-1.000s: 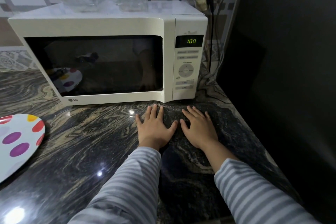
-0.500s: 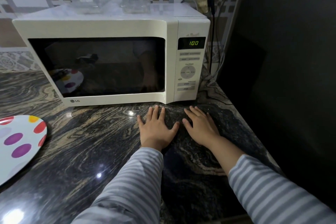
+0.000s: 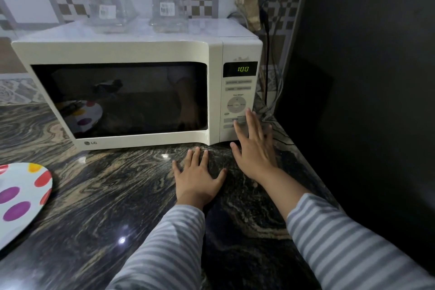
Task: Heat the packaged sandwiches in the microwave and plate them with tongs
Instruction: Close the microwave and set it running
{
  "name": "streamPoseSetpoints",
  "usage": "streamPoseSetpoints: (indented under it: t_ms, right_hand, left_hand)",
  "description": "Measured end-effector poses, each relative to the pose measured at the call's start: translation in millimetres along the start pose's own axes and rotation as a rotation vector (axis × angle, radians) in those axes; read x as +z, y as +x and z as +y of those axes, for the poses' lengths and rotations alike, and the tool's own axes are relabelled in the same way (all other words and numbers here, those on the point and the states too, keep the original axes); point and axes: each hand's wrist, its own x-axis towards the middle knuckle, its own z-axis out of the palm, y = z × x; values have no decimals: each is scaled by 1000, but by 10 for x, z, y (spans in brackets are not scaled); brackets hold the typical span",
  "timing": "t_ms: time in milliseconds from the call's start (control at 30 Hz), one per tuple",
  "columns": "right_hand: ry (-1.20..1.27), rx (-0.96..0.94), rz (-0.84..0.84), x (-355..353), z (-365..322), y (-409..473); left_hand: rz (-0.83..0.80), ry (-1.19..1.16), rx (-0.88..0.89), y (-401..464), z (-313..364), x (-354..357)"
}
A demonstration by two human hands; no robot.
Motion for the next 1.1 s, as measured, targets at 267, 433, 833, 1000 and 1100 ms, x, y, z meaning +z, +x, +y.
streamPoseSetpoints:
  t_ms: [267,433,833,1000,1100]
  right_hand:
    - [-44,21,26,67,-43,81]
    - [-71,28,-23,25,-50,85]
    - [10,-36,-64,-443,25,-11]
    - [-24,-100,38,-926,44,182]
    - [-62,-128,99,-1183,13,346]
  left_hand:
    - [-8,6,-5,5,-4,10]
    - [-16,9,-8,17,5,9]
    - [126,-276,31,-6,19,-244]
    - [434,-419,252,165,198,-773]
    - [522,-424,326,283,296,-1065]
